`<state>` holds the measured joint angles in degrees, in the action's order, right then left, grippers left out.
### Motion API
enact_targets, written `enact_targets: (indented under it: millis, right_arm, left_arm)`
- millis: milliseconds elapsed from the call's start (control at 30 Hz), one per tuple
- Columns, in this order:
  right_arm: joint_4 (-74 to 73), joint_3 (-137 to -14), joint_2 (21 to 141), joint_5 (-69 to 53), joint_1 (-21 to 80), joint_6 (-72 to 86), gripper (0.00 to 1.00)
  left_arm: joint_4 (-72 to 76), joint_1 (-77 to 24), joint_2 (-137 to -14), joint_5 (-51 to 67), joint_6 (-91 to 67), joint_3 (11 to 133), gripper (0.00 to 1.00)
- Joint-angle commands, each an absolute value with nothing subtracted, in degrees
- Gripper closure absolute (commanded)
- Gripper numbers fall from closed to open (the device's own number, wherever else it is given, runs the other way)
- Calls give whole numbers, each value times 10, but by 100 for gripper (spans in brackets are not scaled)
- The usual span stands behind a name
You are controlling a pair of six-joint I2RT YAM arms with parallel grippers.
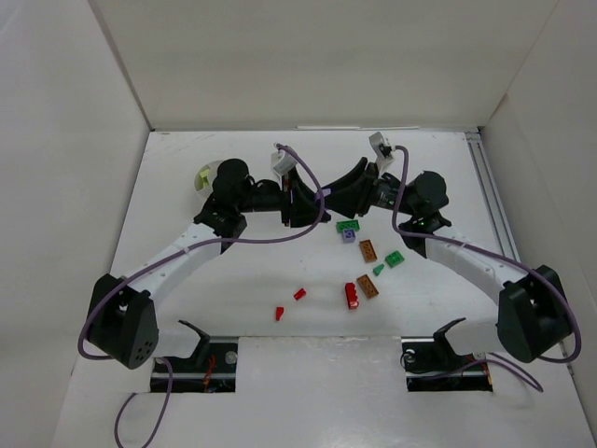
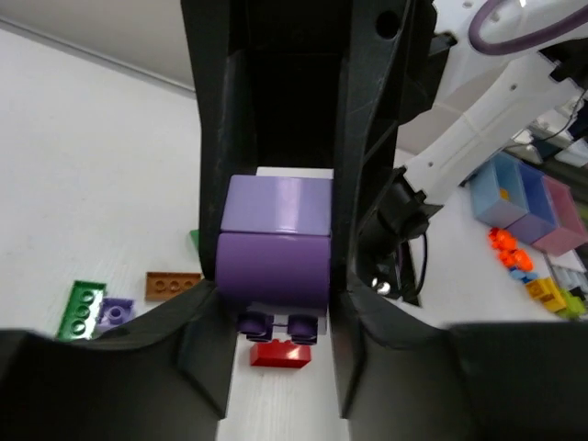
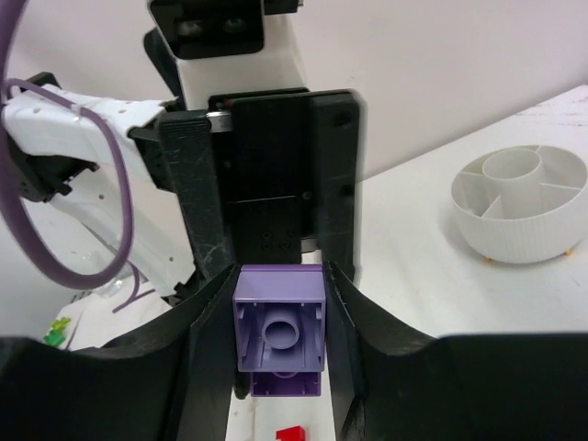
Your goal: Sort the legos into containers by color
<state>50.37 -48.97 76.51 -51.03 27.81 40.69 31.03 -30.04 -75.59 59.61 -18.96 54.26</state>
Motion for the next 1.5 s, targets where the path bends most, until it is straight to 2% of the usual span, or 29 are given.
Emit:
enact_targets:
  millis: [0,67,133,400,600,700,867,900,967,1000,1033,1067,1133,1300,1467]
  right_arm:
    - [534,-513,766,-504,295,405,80]
    - [534,-513,766,-504,295,405,80]
    - [529,-513,766,-504,295,405,80]
    - [480,-513,741,-514,271,368,72]
    - [475,-491,722,-564,222,368,71]
    - [469,-481,708,-578,210,363,76]
    - [447,-481,696,-594,186,352,76]
    - [447,-475,696,-594,180,352,76]
    - [442,-469,691,-594,169,344,75]
    - [424,-463,686,-594,160,331,75]
    - [411,-463,686,-594,155,320,75]
    - [394,-463,686,-594,144,308,75]
    - [321,-470,686,-573,134,259,75]
    - [198,-499,698,-540,103,175,75]
    - [113,-531,727,-506,80,106,75]
  left_arm:
    - [345,-302,-754,593,-192,570,70]
    - [345,-302,-749,593,-192,570,81]
    - [345,-302,-744,588,-197,570,100]
    - [345,-296,-727,583,-197,558,100]
    - [409,-244,-708,583,-265,528,100]
    - [440,-226,-708,583,-299,514,100]
    - [424,-188,-733,583,-327,529,100]
    - [394,-159,-739,552,-327,540,100]
    - [231,-135,-757,476,-276,590,100]
    - [167,-130,-763,414,-254,613,100]
    - [109,-130,-770,279,-234,637,100]
    - [38,-135,-776,221,-220,675,100]
    - [5,-128,-795,115,-205,697,100]
    - [-64,-91,-855,22,-200,764,100]
    - [-71,-72,-902,10,-184,786,100]
